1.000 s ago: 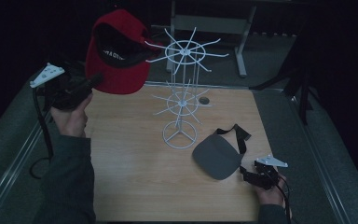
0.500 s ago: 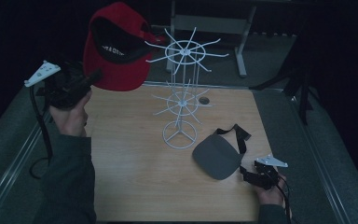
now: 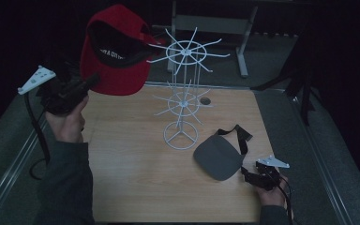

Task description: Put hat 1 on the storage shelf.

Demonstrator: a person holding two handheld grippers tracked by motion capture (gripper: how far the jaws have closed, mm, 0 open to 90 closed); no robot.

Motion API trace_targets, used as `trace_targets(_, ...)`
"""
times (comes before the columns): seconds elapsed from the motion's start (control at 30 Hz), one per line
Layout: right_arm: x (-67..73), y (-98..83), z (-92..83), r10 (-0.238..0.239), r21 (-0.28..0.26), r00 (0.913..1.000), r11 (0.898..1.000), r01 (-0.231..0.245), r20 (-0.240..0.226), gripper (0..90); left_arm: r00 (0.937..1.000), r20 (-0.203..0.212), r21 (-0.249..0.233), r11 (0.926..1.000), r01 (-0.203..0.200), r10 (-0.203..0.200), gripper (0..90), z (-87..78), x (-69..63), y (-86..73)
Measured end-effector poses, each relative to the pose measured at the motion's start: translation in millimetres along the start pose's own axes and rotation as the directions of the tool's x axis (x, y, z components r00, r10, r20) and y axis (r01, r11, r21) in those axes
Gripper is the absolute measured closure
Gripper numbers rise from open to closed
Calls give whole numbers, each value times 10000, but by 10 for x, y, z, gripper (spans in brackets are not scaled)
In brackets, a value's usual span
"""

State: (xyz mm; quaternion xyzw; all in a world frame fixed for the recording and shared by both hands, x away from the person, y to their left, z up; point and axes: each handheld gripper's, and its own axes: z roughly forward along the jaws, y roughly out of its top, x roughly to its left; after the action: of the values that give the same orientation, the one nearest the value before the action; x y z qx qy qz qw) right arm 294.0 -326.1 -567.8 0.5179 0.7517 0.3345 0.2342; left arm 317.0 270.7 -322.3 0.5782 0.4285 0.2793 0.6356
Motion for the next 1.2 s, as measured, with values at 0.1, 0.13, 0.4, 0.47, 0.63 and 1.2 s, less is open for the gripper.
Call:
trace_targets(0.1, 0, 0, 0, 2, 0, 10000, 10000, -2, 1, 295, 10000, 47, -129, 9999, 42, -42, 856, -57, 28, -39)
trace_targets(0.13, 0, 0, 0, 2, 1, 10000, 10000, -2, 1, 295, 10000, 75, -162, 9999, 62, -60, 856, -75, 38, -59)
trace_targets(0.4, 0, 0, 0, -1, -1, 10000, 10000, 1, 0, 294, 9996, 153, -375, 9991, -216, 222, 856, -195, 74, -265)
trace_targets(0.47, 0, 0, 0, -1, 0, 10000, 10000, 1, 1, 295, 9991, 183, -418, 9984, -382, 390, 856, -214, 83, -327)
trace_targets(0.63, 0, 0, 0, -5, -2, 10000, 10000, 5, 5, 295, 9978, 313, -495, 9972, -564, 580, 856, -249, 128, -484)
trace_targets(1.2, 1, -1, 0, -7, 5, 10000, 10000, 7, 2, 295, 9936, 106, 448, 9926, -1126, 1122, 853, -178, 205, -1198)
